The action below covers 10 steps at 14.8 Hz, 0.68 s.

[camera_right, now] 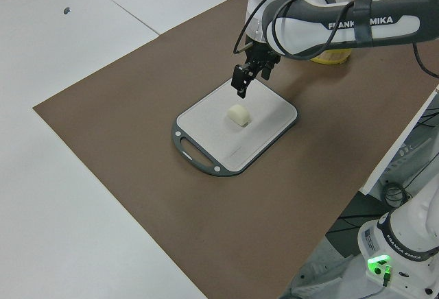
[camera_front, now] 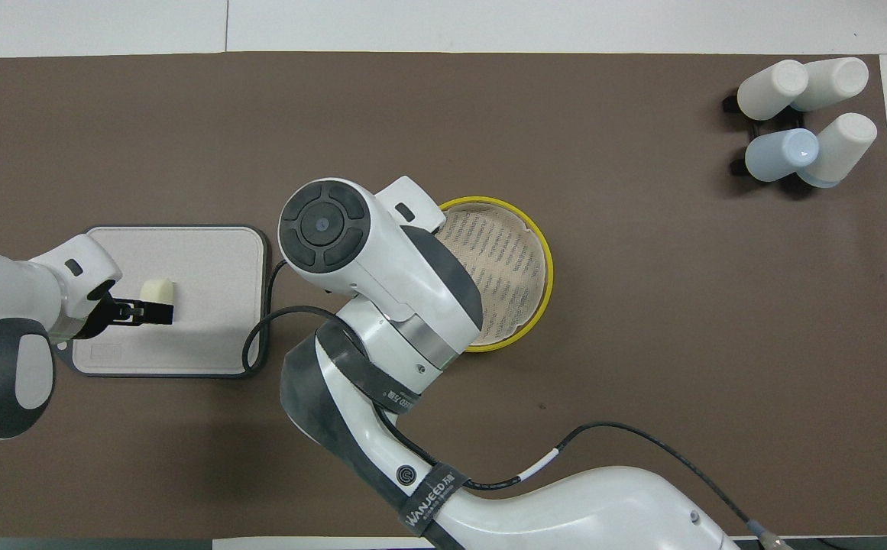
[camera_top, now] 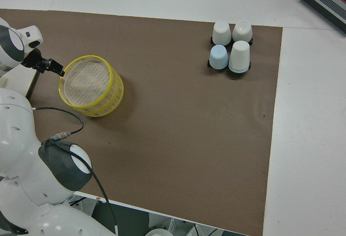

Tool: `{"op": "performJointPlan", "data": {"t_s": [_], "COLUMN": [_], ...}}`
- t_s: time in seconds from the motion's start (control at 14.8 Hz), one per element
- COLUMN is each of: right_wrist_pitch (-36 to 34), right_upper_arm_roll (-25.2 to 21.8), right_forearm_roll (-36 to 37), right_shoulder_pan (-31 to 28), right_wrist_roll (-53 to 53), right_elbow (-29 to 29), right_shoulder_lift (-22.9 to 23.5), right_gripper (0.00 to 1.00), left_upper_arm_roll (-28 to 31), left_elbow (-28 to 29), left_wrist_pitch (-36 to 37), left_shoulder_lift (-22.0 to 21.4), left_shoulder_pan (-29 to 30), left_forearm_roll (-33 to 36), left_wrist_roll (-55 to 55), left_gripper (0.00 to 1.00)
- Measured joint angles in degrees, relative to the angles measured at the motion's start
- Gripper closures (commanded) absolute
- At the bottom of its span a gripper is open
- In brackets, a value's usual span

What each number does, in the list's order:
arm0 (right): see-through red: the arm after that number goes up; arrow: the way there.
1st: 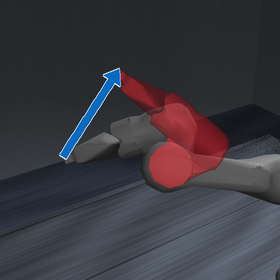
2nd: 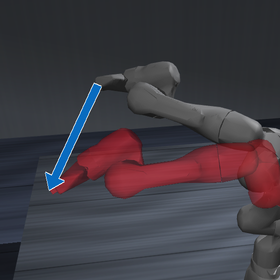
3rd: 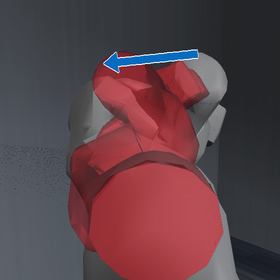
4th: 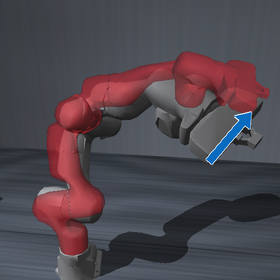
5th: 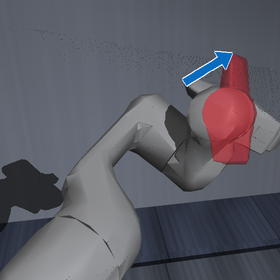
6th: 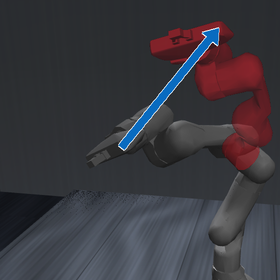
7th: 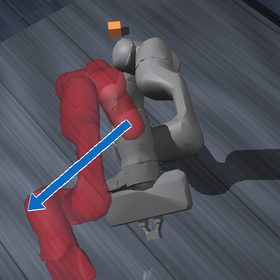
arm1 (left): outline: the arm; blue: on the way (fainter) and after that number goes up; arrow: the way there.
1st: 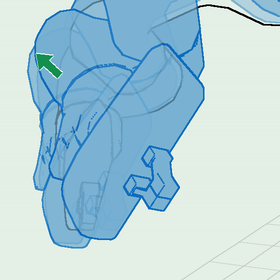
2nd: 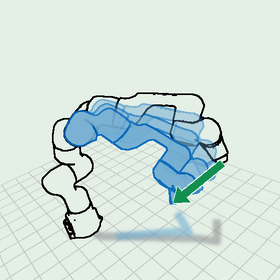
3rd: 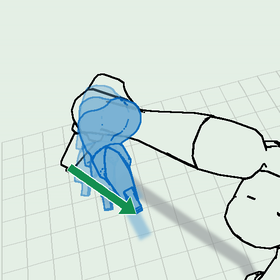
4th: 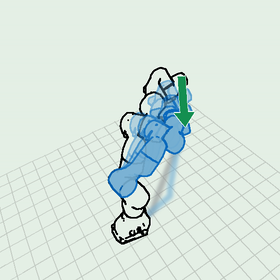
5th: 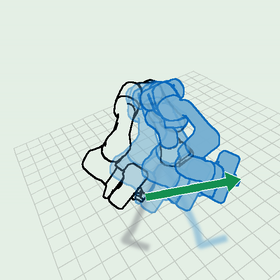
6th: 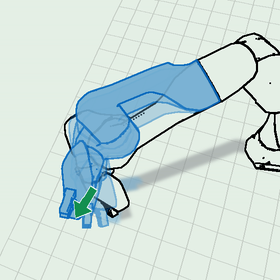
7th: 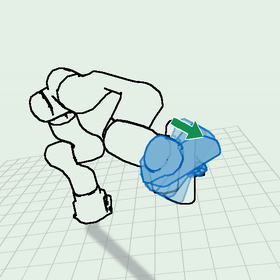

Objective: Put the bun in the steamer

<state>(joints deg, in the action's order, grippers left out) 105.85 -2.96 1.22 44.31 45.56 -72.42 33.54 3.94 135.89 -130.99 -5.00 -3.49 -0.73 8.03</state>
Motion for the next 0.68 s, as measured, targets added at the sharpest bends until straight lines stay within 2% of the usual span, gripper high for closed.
{"op": "performJointPlan", "data": {"t_s": [0.2, 0.34, 0.47, 0.54, 0.68], "right_wrist_pitch": [4.5, 7.1, 7.8, 7.8, 7.8], "right_upper_arm_roll": [0.0, 0.0, 0.0, 0.0, 0.0], "right_forearm_roll": [0.0, 0.0, 0.0, 0.0, 0.0], "right_shoulder_pan": [0.6, 0.9, 1.2, 1.2, 1.2], "right_wrist_roll": [0.0, 0.0, 0.0, 0.0, 0.0], "right_elbow": [-6.0, -9.9, -12.0, -12.5, -13.0], "right_shoulder_lift": [-1.7, -3.4, -4.6, -4.9, -5.3], "right_gripper": [0.0, 0.36, 0.95, 1.0, 1.0], "left_upper_arm_roll": [-0.1, 0.0, 0.0, 0.0, 0.0], "left_elbow": [2.0, 1.9, 1.9, 1.9, 1.9], "left_wrist_pitch": [-6.0, -8.0, -9.5, -10.4, -11.9], "left_shoulder_lift": [3.2, 4.7, 5.5, 5.9, 6.6], "left_shoulder_pan": [0.0, 0.0, 0.0, 0.0, 0.0], "left_forearm_roll": [0.0, 0.0, 0.0, 0.0, 0.0], "left_wrist_roll": [1.5, 2.3, 2.6, 2.7, 2.7], "left_gripper": [0.0, 0.0, 0.02, 0.1, 0.39]}}
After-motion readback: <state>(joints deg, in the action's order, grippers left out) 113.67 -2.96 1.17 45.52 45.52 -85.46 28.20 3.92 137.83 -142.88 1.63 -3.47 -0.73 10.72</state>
